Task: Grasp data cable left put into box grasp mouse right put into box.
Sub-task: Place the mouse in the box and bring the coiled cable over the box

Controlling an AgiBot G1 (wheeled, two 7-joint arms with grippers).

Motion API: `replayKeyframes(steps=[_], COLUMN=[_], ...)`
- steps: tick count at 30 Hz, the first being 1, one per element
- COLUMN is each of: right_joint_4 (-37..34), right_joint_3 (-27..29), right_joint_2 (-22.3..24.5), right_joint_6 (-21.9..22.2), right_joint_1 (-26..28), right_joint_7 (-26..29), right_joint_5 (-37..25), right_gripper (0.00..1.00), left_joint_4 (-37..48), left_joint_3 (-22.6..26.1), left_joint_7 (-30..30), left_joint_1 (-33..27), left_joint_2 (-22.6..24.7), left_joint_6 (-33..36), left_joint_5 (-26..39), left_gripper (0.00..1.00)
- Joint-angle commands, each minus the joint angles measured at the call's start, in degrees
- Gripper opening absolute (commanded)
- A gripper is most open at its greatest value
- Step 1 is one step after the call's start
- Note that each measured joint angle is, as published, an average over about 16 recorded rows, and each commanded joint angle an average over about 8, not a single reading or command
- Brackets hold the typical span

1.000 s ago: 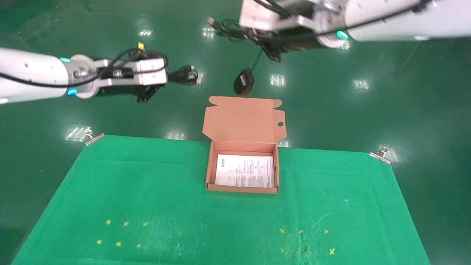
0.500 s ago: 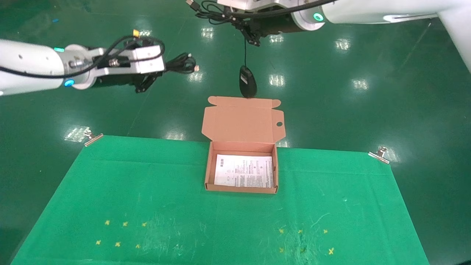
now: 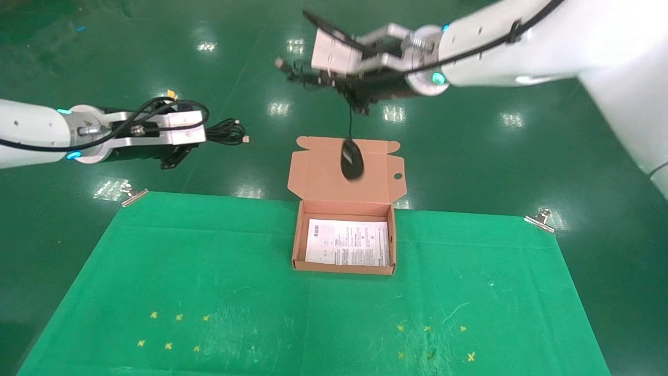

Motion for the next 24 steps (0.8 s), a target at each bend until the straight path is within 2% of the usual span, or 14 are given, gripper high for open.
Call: replayKeyframes(steps=[1, 10, 24], right_joint_4=[-0.1, 0.0, 2.4], right_joint_3=[-0.7, -4.6, -11.1], right_joint_2=[-0.1, -0.4, -1.1], right_joint_6=[-0.5, -1.5, 3.8], right_joint_1=[-0.7, -4.3, -7.6], right_joint_7=[-0.4, 1.2, 5.7], right_joint_5=[0.7, 2.4, 8.3], right_gripper=[0.0, 0.0, 0.0], left_joint_4=[-0.3, -2.8, -5.5], left_joint_3=[0.3, 0.7, 0.9], left_joint_7=[-0.7, -4.4, -7.2], left_joint_1=[0.3, 0.8, 1.4], left_joint_2=[-0.5, -2.8, -3.6], left_joint_6=[0.4, 2.2, 2.9], left_joint_5=[0.8, 3.6, 5.2], left_gripper=[0.0, 0.0, 0.0])
